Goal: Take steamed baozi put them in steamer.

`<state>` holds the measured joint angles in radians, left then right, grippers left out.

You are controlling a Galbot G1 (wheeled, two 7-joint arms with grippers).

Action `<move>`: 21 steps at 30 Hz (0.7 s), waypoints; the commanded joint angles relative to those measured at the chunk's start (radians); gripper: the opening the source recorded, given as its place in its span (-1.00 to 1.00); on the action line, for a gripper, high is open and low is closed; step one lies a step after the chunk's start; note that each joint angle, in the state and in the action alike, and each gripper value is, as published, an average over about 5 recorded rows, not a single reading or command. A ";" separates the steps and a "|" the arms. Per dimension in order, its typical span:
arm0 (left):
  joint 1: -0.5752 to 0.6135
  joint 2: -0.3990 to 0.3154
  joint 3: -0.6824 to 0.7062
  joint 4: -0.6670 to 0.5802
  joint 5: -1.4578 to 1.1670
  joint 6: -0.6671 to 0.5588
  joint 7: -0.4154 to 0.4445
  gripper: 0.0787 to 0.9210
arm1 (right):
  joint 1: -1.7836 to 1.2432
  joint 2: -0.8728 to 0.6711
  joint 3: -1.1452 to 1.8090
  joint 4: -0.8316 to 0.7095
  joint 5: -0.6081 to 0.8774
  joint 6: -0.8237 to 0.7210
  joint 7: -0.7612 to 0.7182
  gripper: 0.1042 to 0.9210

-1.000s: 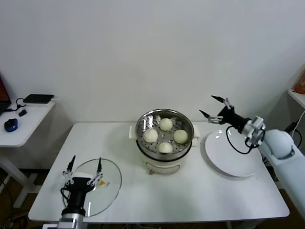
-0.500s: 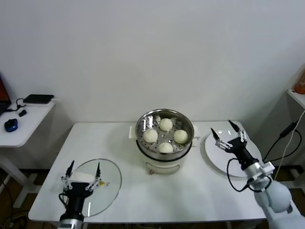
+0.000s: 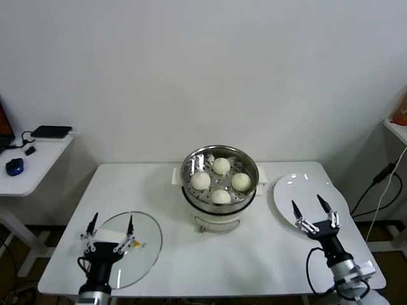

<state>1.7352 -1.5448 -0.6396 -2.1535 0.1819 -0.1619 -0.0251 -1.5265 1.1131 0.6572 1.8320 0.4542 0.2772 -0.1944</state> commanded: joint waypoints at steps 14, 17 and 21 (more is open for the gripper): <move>0.018 -0.001 -0.002 -0.017 0.000 0.005 0.001 0.77 | -0.120 0.045 -0.008 0.026 0.011 0.042 -0.019 0.76; 0.022 -0.002 -0.002 -0.019 0.000 0.004 0.002 0.77 | -0.119 0.045 -0.010 0.025 0.009 0.042 -0.023 0.76; 0.021 0.001 -0.010 -0.021 -0.004 0.005 0.005 0.77 | -0.113 0.038 -0.008 0.022 0.010 0.043 -0.029 0.76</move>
<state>1.7567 -1.5459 -0.6431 -2.1728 0.1813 -0.1565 -0.0228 -1.6264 1.1507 0.6477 1.8531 0.4632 0.3146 -0.2135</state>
